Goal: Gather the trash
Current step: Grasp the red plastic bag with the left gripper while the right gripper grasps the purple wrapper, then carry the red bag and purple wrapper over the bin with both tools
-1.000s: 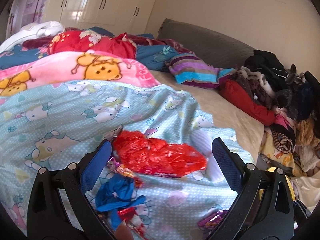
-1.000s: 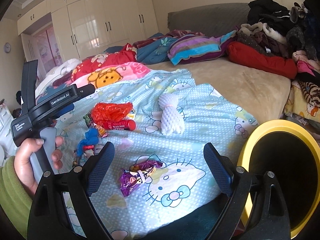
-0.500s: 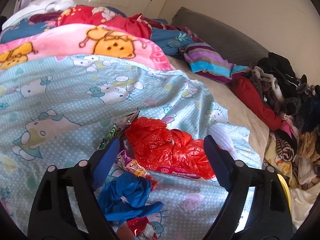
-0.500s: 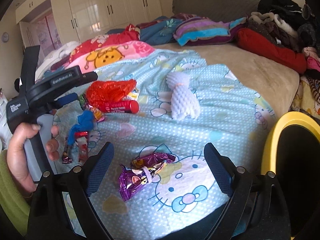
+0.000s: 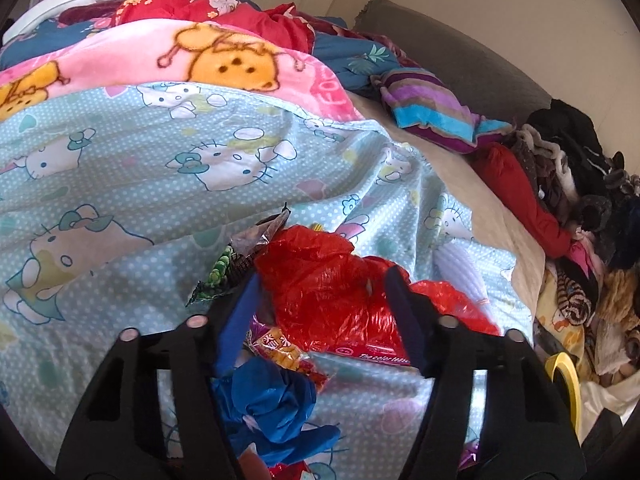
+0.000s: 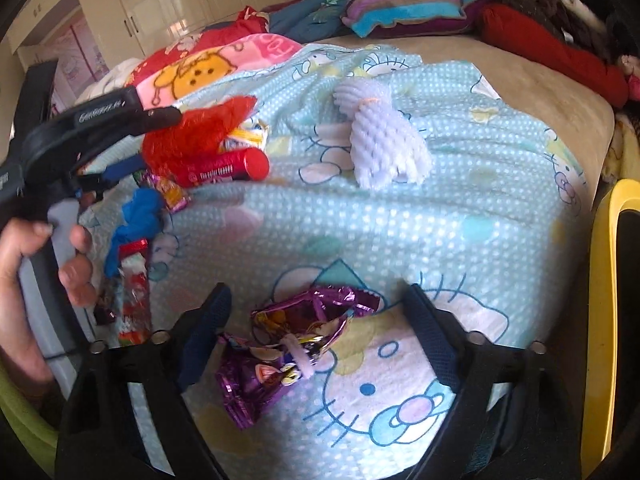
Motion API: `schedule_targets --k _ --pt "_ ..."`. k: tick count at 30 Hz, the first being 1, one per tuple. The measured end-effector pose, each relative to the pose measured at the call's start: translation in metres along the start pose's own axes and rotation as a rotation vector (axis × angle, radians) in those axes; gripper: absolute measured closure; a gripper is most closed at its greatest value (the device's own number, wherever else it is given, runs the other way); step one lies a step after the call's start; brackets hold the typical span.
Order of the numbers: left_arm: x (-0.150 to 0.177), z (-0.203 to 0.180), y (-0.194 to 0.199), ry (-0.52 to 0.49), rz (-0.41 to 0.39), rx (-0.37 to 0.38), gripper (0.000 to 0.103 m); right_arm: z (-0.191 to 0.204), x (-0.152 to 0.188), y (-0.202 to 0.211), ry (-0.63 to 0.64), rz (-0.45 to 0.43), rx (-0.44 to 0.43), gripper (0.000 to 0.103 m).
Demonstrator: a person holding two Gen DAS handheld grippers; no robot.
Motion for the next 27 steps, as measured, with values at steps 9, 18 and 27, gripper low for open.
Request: schedule_targets --k 9,18,27 --pt "0.002 -0.008 0.005 -0.032 -0.008 0.015 0.08 0.003 0.006 0.01 0.024 -0.02 -0.028 0.074" --pt "-0.001 -0.018 0.024 -0.063 -0.046 0.051 0.084 0.004 0.0 0.026 0.022 -0.068 -0.059 0.075" --pt "-0.009 -0.041 0.043 -0.105 -0.091 0.088 0.084 0.004 -0.009 0.044 0.035 -0.11 -0.068 0.076"
Point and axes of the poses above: each gripper's, at about its wrist camera, not at the fingertips, and y roughly against the way its jaws point, z to its left, x to its underside, the point moved 8 cm from there along -y, roughly the way its jaws point, and after that the axes turned 1 degree about -x, right-handed, at the moved point
